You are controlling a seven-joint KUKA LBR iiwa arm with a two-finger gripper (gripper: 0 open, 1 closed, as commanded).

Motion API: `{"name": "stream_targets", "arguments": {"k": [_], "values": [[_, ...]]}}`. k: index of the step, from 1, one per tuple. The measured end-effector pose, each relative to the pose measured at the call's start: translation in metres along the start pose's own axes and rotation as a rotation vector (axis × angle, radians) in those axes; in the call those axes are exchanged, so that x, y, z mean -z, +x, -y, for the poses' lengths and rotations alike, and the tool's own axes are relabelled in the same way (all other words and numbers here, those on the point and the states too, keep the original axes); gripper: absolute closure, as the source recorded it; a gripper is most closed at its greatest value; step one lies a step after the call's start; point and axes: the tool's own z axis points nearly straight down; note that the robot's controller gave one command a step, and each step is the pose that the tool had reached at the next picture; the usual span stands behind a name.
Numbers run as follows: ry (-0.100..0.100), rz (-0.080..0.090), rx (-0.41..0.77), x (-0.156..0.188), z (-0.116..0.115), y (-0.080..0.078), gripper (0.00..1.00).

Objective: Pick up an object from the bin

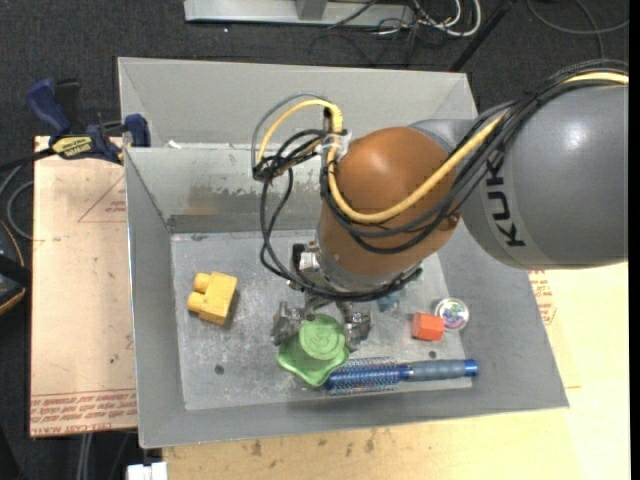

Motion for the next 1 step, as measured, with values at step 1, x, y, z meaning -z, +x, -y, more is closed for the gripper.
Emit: {"name": "stream_targets", "arguments": {"k": [1], "values": [[-0.008,0.001,0.005,-0.0251,0.0043,-0.0434,1.0]]}}
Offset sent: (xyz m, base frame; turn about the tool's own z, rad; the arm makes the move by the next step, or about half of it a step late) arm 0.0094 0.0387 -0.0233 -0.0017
